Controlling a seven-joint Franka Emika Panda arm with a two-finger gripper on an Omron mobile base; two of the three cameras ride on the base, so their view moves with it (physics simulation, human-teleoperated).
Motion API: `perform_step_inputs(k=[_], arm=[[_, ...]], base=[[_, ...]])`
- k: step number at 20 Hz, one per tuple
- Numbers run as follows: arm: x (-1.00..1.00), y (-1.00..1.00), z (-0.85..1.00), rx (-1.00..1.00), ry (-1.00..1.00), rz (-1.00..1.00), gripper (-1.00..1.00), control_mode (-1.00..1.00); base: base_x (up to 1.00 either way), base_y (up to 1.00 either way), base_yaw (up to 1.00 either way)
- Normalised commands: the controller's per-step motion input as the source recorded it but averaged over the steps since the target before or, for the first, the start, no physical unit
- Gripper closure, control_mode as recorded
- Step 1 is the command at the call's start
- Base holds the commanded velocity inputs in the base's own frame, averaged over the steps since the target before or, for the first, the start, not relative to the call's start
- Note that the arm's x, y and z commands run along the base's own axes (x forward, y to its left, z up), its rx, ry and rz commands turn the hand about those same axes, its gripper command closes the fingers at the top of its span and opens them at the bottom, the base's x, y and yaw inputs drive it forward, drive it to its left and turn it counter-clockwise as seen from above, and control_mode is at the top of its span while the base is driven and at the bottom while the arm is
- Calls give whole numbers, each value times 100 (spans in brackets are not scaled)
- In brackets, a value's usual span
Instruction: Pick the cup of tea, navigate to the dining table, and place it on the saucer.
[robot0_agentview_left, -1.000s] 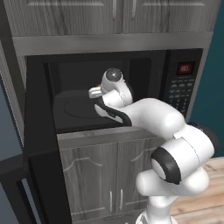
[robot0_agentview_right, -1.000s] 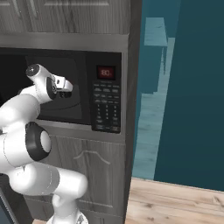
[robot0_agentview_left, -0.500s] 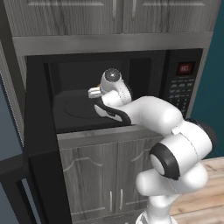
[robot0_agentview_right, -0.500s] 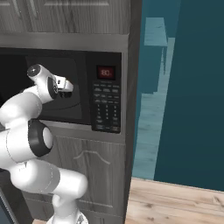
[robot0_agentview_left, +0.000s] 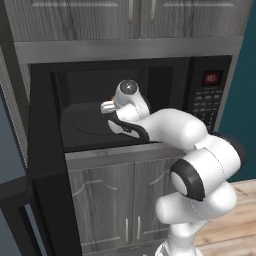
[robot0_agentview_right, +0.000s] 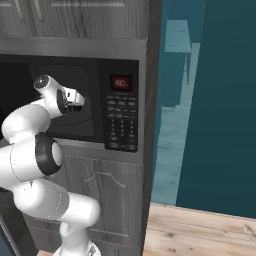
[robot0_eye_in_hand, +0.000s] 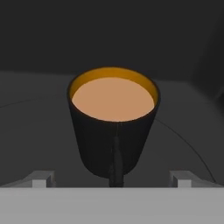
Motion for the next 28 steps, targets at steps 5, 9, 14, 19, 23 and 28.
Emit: perform_step_inputs(k=[5,9,14,19,23,28], arm=[[8,0,-6,0,0,1,-100,-100],[2,0,-6,0,0,1,100,-100],[0,0,-3,0,2,0,100,-100],[0,0,-3,0,5,0,100,-100],[0,0,0,0,1,0,100,-100],[0,0,0,0,0,0,100,-100]], base=[[0,0,0],[0,0,0],[0,0,0],[0,0,0],[0,0,0],[0,0,0]])
